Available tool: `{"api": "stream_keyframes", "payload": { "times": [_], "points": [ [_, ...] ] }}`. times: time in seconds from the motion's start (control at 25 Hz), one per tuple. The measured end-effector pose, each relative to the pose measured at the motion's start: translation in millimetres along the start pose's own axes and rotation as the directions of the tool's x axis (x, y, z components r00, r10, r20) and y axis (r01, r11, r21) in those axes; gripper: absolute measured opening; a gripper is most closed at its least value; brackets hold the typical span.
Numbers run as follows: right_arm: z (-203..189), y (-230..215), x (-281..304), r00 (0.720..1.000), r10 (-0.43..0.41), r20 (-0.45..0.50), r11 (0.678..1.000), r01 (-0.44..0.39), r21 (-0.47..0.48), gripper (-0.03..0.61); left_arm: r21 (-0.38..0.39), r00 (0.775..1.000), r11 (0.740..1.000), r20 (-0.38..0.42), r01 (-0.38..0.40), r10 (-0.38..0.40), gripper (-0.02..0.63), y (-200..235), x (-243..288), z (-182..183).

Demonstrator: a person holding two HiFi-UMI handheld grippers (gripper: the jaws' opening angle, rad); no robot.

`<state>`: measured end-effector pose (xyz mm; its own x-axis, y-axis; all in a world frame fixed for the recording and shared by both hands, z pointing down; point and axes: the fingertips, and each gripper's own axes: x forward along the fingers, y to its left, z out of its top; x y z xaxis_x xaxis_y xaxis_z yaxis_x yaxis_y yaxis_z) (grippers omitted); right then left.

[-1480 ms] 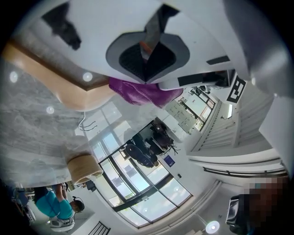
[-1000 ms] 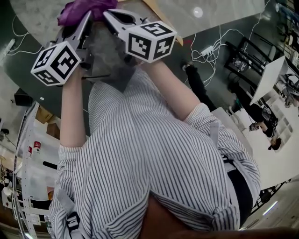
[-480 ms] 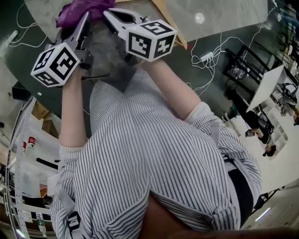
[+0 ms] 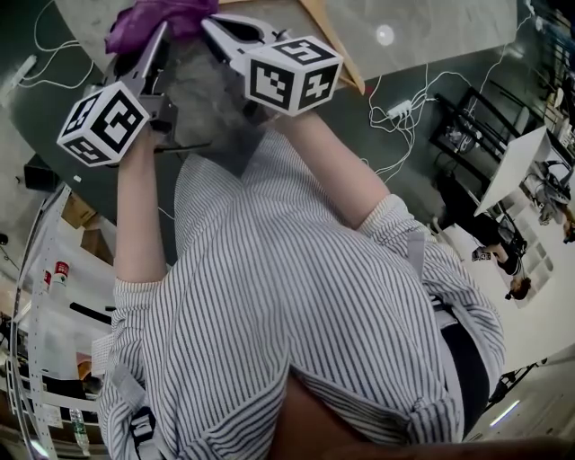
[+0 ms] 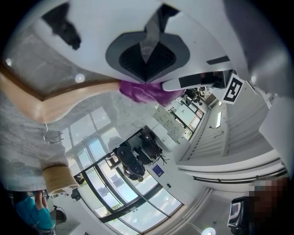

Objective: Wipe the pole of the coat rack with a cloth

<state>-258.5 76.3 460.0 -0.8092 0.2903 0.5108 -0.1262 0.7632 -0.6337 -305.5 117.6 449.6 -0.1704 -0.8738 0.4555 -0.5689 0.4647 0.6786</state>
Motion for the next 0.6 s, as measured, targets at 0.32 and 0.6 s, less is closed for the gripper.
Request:
{"api": "stream_keyframes", "payload": {
  "times": [0.32, 0.6],
  "points": [
    [0.5, -2.8, 0.3, 1.0, -0.01, 0.002, 1.0, 0.01, 0.007, 0.014, -0.025, 1.0, 1.0, -0.002, 0.0, 0.0, 0.08, 5.0, -1.0, 0.1],
    [-7.6, -5.9, -3.0, 1.0, -0.014, -0.009, 1.0, 0.014, 0.022, 0.014, -0.044, 1.0, 0.999, 0.005, -0.005, 0.005, 0.08, 7.3, -0.8, -1.2]
  ]
}}
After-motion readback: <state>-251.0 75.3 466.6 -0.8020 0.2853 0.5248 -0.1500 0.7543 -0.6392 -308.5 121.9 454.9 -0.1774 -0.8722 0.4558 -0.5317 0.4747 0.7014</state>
